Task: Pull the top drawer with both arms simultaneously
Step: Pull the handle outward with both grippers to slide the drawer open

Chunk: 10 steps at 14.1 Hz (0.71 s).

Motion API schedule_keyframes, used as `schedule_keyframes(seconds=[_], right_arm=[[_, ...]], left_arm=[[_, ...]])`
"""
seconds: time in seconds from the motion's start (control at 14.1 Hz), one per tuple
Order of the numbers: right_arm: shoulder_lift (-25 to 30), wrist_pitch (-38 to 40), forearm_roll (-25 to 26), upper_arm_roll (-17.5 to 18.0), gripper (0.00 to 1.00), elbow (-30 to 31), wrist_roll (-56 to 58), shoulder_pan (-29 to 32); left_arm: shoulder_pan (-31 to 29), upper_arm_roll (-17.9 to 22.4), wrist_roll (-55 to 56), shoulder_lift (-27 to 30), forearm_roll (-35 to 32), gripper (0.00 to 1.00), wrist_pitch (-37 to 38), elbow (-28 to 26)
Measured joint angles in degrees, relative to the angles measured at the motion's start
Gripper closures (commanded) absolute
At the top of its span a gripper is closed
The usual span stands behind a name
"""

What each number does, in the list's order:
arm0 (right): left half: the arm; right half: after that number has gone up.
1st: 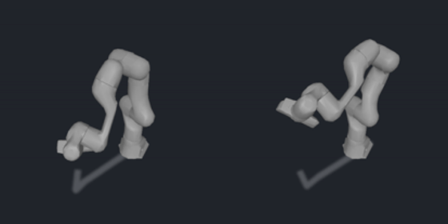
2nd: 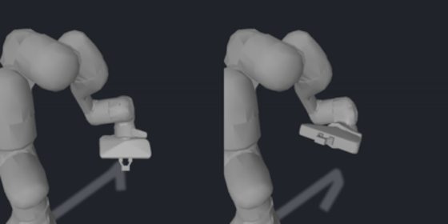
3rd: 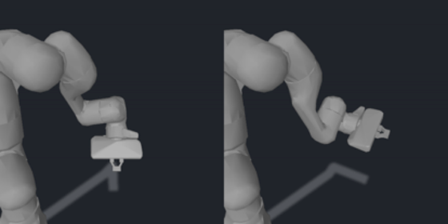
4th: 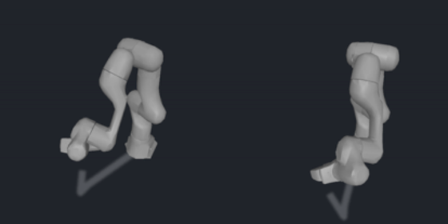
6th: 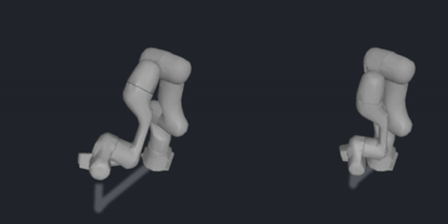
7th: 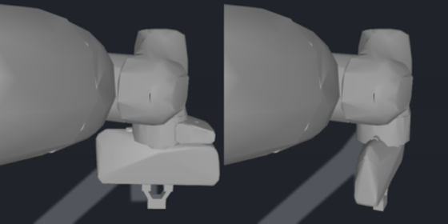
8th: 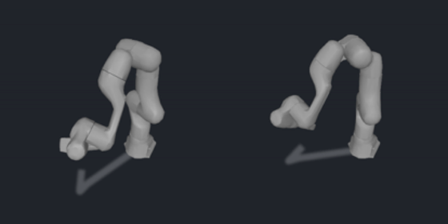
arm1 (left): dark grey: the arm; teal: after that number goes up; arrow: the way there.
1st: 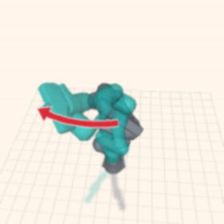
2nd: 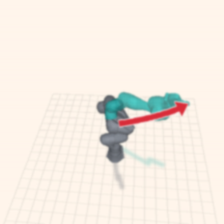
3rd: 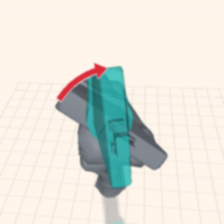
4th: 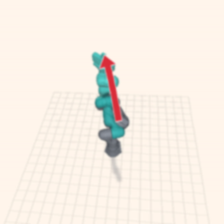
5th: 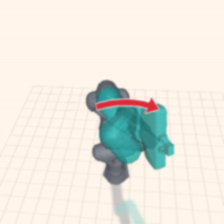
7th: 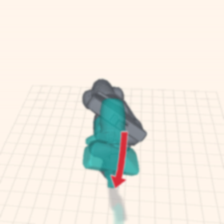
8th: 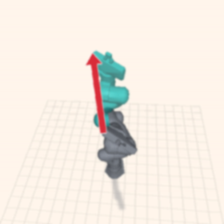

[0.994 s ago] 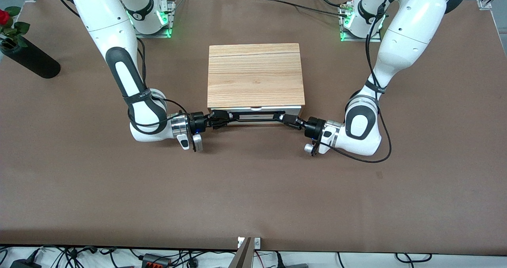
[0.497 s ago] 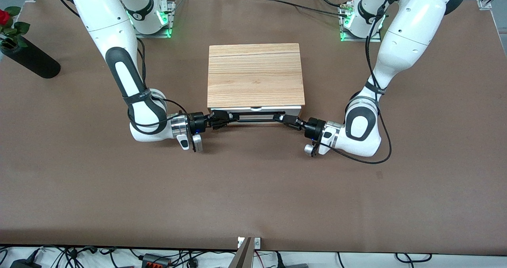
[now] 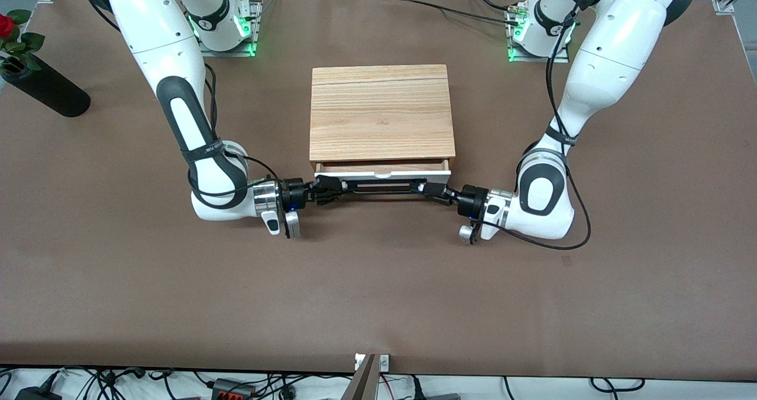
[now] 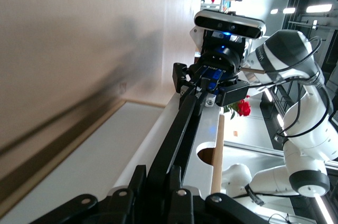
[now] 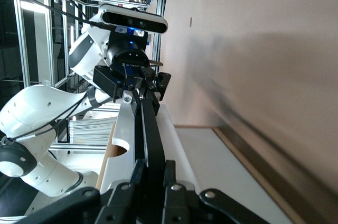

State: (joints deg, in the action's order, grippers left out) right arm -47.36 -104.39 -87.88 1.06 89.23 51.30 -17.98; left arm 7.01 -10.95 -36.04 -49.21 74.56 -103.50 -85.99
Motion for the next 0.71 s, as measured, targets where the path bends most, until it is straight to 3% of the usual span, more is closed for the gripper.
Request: schedule_keyframes(seconds=[0.5, 0.57, 0.71], right_arm=[[-4.9, 0.1, -0.4, 0.1, 0.95, -8.0, -1.5, 0.8], [-5.1, 0.1, -0.4, 0.1, 0.95, -8.4, -1.6, 0.9], [-5.5, 0.1, -0.4, 0.1, 0.94, -9.0, -2.0, 1.0]], left_arm=[[0.1, 0.3, 0.5, -2.1, 1.4, 0.83, -3.0, 4.2], [0.2, 0.3, 0.5, -2.1, 1.4, 0.78, -3.3, 4.5], [0.2, 0.3, 0.5, -2.3, 1.4, 0.45, -3.6, 4.8]])
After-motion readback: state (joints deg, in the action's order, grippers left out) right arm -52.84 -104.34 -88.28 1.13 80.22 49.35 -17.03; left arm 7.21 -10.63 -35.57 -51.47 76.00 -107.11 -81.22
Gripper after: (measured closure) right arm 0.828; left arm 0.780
